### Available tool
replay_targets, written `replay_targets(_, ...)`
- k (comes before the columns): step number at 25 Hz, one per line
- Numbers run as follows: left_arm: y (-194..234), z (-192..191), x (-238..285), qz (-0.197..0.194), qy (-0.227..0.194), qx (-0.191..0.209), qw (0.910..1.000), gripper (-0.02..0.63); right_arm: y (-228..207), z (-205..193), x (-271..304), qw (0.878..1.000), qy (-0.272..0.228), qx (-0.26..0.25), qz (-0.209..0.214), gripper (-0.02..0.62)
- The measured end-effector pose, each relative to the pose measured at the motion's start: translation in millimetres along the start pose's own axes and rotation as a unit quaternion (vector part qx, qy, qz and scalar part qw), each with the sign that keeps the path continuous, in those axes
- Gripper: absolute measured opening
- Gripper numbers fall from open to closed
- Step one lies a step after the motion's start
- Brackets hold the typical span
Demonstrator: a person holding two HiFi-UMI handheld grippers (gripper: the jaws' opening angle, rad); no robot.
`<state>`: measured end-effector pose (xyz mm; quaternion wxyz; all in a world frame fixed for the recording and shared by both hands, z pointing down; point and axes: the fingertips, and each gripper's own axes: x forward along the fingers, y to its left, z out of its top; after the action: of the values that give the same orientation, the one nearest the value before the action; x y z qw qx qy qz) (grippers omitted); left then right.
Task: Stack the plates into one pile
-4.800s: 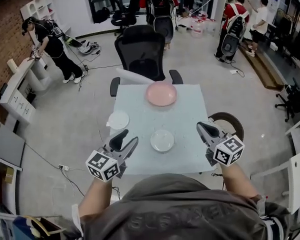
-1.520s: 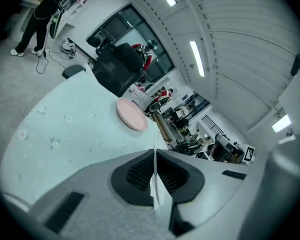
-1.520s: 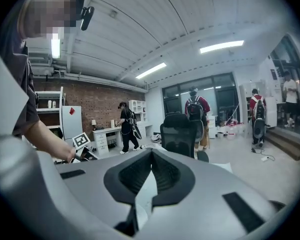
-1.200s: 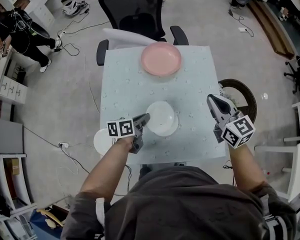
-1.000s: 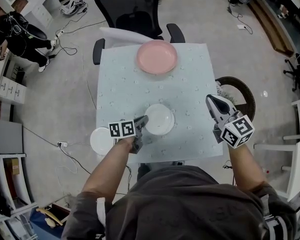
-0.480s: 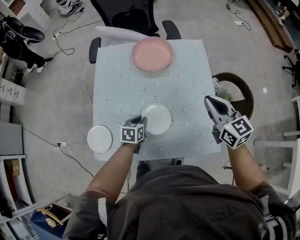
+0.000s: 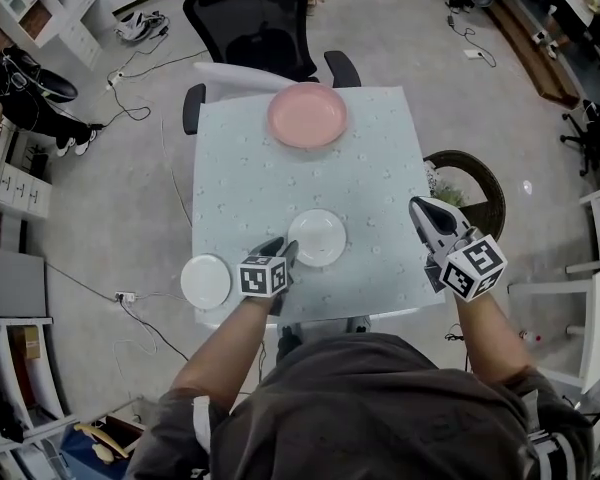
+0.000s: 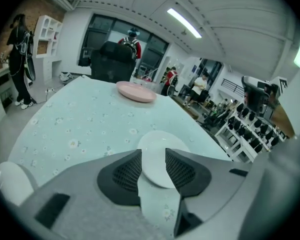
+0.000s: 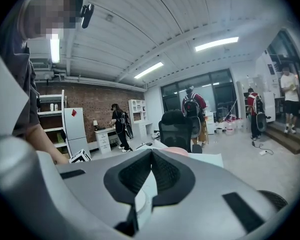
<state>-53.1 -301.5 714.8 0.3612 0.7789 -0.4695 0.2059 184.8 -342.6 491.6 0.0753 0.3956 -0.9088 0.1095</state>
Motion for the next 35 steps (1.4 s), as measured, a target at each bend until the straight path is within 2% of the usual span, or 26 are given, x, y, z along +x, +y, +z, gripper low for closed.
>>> replay_targets(6,20.9,5.4,-50.0,-0.001,-0.042,-0.034,0.9986,0.124,26.7,16.6,18.6,1.0,-0.011,-0.01,0.022,-0.006)
replay_targets(12,74.6,-3.4,-113.1,0.04,-0.08,-0.071,0.9934,0.124,72.1,26.2,57.0,0.997,-0.009,-0.028,0.074,-0.006)
replay_targets(19,154.7,-42.8,-183.8,0.114,-0.11,-0.134,0.9783,0.125,132.1,25.7,116.8,0.99,0.002,-0.038,0.137,-0.006)
replay_targets(25,223.8,-87.4,-215.1,0.15,-0.105,-0.195,0.9634,0.138,185.4,18.1,167.5,0.982,0.018,-0.046,0.18,-0.006)
replay_targets(28,245.5,-108.1,-212.3,0.139,-0.098,-0.229,0.9584,0.144,204.2,9.6,186.7,0.98,0.028,-0.048,0.192,-0.006)
replay_targets(31,255.1,-116.0,-202.9,0.096,-0.101,-0.269,0.9529,0.149,218.1,1.3,203.1,0.978,0.037,-0.05,0.199,-0.006)
replay_targets(35,257.4,-115.2,-189.9,0.054,-0.096,-0.282,0.9531,0.149,230.2,-7.7,215.8,0.977,0.052,-0.052,0.201,-0.006)
